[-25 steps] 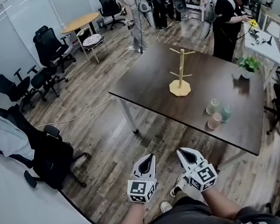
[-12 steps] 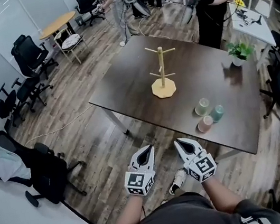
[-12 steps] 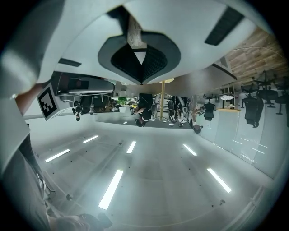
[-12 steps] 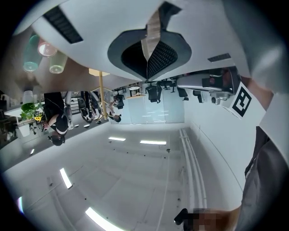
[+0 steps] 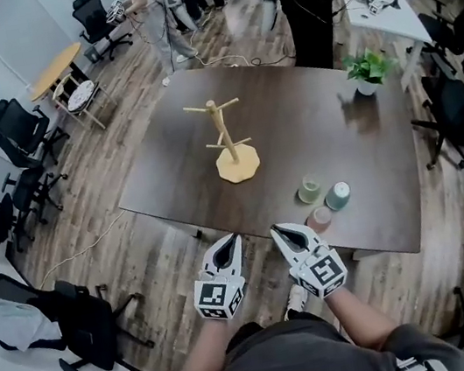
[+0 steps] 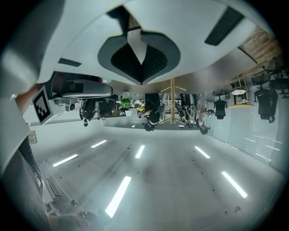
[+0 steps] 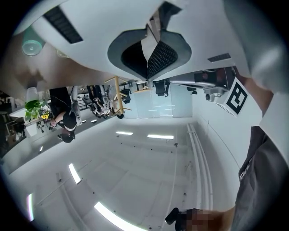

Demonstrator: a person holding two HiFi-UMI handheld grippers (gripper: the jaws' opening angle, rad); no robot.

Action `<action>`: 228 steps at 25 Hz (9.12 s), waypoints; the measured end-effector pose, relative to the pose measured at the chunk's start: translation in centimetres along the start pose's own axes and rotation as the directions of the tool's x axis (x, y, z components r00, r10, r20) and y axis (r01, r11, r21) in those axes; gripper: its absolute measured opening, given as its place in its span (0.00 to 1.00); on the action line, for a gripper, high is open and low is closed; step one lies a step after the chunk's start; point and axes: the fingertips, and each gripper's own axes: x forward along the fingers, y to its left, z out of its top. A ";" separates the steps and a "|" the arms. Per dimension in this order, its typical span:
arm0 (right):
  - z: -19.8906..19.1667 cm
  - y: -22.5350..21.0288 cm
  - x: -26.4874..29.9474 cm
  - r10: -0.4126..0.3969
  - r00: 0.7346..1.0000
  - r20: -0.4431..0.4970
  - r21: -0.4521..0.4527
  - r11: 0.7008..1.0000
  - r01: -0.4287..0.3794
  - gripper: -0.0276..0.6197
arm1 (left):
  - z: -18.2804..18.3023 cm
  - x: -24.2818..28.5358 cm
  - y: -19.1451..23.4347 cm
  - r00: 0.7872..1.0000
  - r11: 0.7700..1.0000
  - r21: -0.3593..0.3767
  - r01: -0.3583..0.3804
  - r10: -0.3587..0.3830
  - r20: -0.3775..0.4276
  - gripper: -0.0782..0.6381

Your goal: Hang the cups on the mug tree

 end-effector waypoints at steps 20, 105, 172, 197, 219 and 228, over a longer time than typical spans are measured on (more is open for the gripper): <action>1.7 -7.2 -1.4 -0.431 0.902 0.021 0.013 0.902 0.431 0.08 | 3.1 9.9 0.4 0.948 0.951 0.008 0.309 -0.309 0.070 0.12; 0.9 -10.4 8.7 -0.465 0.884 -0.053 -0.120 0.882 0.456 0.56 | -2.5 12.3 11.3 0.990 0.991 -0.039 0.127 -0.129 -0.058 0.12; 0.8 -9.7 25.5 -0.551 0.832 -0.063 -0.398 0.778 0.486 0.56 | -2.7 9.1 21.4 0.991 0.989 -0.063 0.131 -0.132 -0.017 0.12; 2.5 -4.0 19.8 -0.585 0.811 -0.022 -0.270 0.784 0.558 0.59 | -0.6 7.1 21.3 0.975 0.976 0.008 0.219 -0.219 0.039 0.12; 4.4 -5.0 11.2 -0.583 0.812 0.007 -0.242 0.787 0.567 0.08 | 3.5 9.3 11.8 0.951 0.957 -0.052 0.286 -0.277 0.135 0.12; 4.1 -6.8 8.2 -0.600 0.800 0.013 -0.228 0.777 0.586 0.08 | 3.5 10.0 9.1 0.951 0.956 -0.035 0.290 -0.285 0.119 0.12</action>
